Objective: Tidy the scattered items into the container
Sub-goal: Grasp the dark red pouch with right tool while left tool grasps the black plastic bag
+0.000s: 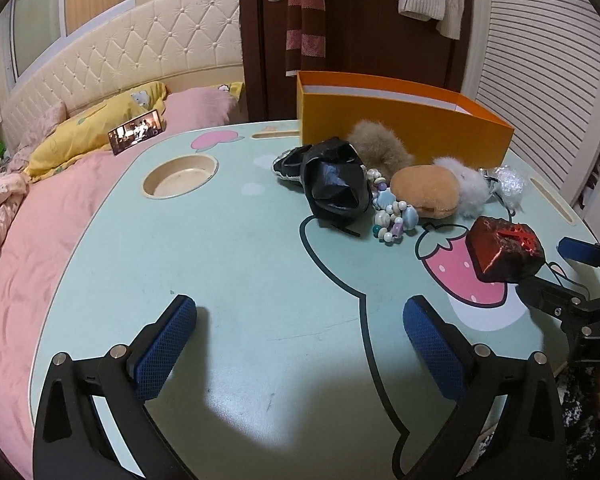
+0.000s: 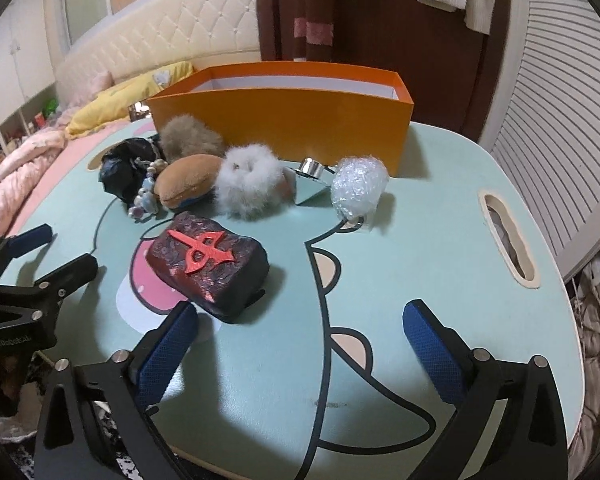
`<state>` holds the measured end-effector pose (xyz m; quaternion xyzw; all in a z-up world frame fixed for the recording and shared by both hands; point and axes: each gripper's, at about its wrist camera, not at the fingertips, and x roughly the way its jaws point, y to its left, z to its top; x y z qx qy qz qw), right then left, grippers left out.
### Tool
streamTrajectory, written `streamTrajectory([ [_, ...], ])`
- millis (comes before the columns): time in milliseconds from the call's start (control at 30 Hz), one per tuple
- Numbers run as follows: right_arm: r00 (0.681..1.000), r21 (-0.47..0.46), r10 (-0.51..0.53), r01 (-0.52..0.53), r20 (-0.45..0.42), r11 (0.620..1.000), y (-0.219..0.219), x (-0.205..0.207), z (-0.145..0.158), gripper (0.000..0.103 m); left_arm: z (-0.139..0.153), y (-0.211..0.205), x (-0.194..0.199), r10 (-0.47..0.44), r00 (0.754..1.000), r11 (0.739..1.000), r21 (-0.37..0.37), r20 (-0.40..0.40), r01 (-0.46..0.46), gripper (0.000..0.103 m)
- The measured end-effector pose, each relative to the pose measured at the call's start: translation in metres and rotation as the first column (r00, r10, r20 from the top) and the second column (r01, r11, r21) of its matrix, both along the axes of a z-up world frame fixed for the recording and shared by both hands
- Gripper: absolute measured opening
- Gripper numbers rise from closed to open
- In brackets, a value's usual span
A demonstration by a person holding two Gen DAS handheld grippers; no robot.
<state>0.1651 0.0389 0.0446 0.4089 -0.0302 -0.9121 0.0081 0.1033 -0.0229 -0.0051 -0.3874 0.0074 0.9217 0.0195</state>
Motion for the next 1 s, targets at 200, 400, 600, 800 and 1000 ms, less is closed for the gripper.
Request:
streamTrajectory([
  [200,0.991,-0.022,0.091,-0.093,-0.094,0.995,-0.008,0.004,0.018,0.098,0.000,-0.001,-0.001,-0.001,1.000,1.000,0.001,0.000,0.001,0.103],
  [400,0.985,-0.059,0.148,-0.154,-0.086,0.986,-0.017,-0.013,0.020,0.084,0.001,-0.001,-0.002,-0.002,1.000,1.000,0.000,0.000,0.002,0.103],
  [600,0.978,-0.043,0.191,-0.195,-0.087,0.980,-0.029,-0.026,0.018,0.084,0.002,-0.002,-0.003,-0.008,1.000,1.000,0.001,0.021,0.008,0.103],
  [800,0.975,-0.060,0.217,-0.220,-0.048,0.974,-0.031,-0.037,0.011,0.067,0.028,-0.019,-0.017,-0.005,1.000,0.999,0.033,0.007,0.005,0.103],
  [1000,0.977,-0.090,0.205,-0.210,-0.053,0.974,-0.026,-0.035,0.010,0.066,0.048,-0.035,-0.065,-0.071,0.995,0.972,0.227,0.065,0.055,0.103],
])
